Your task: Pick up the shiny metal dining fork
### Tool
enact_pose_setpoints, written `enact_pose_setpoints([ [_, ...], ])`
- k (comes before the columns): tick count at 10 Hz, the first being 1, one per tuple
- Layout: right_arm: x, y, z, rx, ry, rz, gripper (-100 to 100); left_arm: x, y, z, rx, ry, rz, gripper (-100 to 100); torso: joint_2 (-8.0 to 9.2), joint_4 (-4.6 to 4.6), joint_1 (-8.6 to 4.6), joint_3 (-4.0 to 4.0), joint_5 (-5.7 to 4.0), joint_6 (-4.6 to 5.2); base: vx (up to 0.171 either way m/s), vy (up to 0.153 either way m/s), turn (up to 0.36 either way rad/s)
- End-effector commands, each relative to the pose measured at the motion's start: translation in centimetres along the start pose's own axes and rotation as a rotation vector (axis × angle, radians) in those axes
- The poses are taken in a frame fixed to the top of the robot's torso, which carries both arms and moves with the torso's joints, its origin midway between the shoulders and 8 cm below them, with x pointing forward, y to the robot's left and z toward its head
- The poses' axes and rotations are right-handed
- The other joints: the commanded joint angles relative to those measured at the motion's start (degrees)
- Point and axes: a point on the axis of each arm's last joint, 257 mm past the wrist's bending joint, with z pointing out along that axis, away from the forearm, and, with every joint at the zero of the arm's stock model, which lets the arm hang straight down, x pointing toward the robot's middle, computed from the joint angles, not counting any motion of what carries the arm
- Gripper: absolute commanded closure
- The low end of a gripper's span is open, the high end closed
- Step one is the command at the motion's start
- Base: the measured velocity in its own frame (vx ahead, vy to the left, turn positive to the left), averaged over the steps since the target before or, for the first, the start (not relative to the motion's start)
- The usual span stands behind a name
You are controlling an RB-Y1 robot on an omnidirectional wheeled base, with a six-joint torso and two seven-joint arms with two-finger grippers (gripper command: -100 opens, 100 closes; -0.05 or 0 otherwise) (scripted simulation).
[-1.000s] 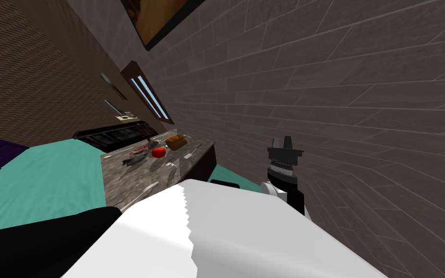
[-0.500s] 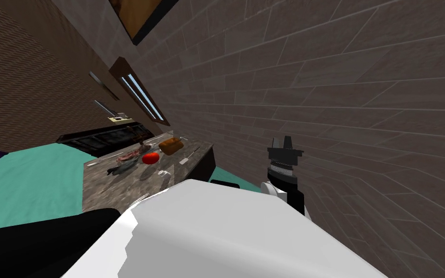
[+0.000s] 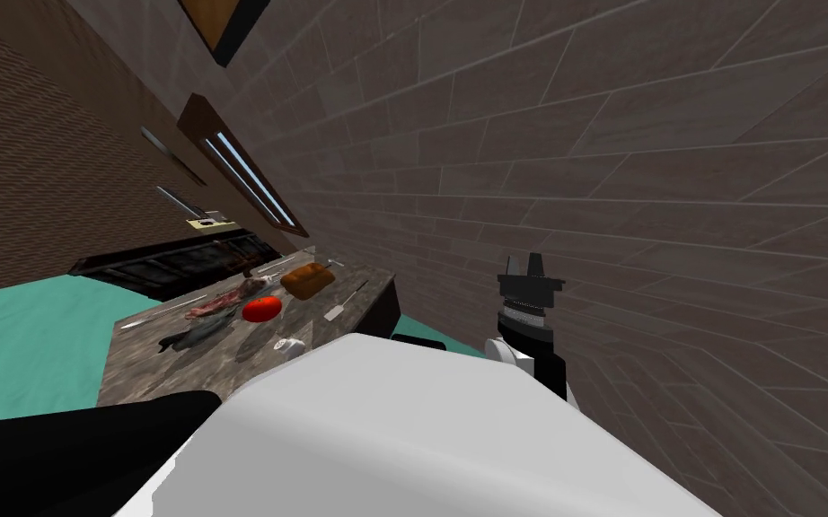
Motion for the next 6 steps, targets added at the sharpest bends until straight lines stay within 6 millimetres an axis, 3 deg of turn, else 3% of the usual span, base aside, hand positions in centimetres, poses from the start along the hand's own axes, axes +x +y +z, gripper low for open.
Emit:
enact_pose_setpoints([
  [1,0.0,0.0,0.0,0.000,0.000,0.000,0,-1.1,0.6,-0.1,-0.030,-0.030,-0.029,-100,0.00,0.00,0.00,0.00,0.00,0.00,0.093,0.031,-0.010],
  [2,0.0,0.0,0.0,0.000,0.000,0.000,0,-1.8,1.2,-0.2,-0.050,-0.051,-0.050,-100,0.05,0.01,-0.01,0.03,0.00,0.00,0.090,0.037,-0.008],
  [3,0.0,0.0,0.0,0.000,0.000,0.000,0,-1.1,0.7,-0.1,-0.036,-0.036,-0.036,-100,0.08,0.02,0.01,0.05,0.00,0.00,0.040,0.018,-0.004],
  [4,0.0,0.0,0.0,0.000,0.000,0.000,0,-1.3,0.7,-0.1,-0.039,-0.040,-0.039,0,0.23,0.05,-0.05,0.13,-0.01,0.00,0.008,0.004,-0.001],
  [5,0.0,0.0,0.0,0.000,0.000,0.000,0,-0.9,0.7,0.2,-0.044,-0.042,-0.047,-100,0.36,0.09,-0.11,0.21,-0.02,-0.01,-0.027,0.002,-0.070],
  [6,0.0,0.0,0.0,0.000,0.000,0.000,0,-0.5,0.6,0.4,-0.047,-0.045,-0.056,-100,0.50,0.12,-0.12,0.29,-0.02,0.01,-0.066,-0.013,-0.088],
])
